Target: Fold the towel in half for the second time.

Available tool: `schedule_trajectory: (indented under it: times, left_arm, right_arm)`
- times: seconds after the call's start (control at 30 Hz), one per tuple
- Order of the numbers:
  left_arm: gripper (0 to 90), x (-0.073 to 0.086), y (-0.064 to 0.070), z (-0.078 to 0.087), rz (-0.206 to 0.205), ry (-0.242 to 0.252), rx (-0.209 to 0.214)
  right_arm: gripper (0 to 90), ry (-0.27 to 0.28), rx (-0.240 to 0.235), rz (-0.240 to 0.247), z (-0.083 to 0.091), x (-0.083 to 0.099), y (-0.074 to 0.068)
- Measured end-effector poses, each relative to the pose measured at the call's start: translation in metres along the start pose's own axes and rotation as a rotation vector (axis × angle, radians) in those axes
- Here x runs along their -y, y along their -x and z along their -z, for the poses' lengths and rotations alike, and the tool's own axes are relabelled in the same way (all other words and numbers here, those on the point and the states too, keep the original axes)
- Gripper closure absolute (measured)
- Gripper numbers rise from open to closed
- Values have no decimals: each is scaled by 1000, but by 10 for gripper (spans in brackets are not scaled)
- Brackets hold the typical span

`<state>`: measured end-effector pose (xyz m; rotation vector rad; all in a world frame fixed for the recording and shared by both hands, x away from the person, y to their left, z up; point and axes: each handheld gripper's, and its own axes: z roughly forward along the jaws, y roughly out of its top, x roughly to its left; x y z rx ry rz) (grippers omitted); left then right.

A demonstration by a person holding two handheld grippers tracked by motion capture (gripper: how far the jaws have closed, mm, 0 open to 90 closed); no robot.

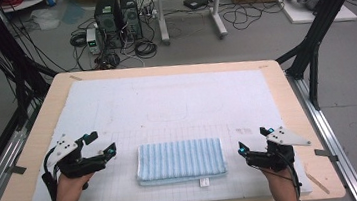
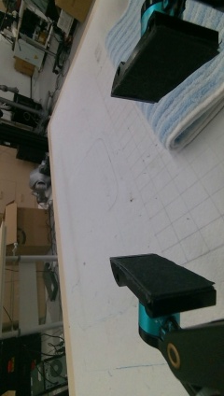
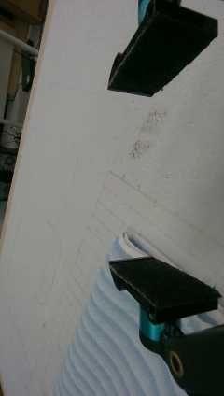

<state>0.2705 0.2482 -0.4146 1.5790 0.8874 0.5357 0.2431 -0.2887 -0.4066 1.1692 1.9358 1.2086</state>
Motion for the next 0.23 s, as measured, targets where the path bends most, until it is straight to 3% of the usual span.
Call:
schedule_trajectory:
  times: [0.23]
  left_arm:
    - [162,0,0,0,1,3,6]
  right_arm:
    - [114,-5,-4,-5,-1,-1,0]
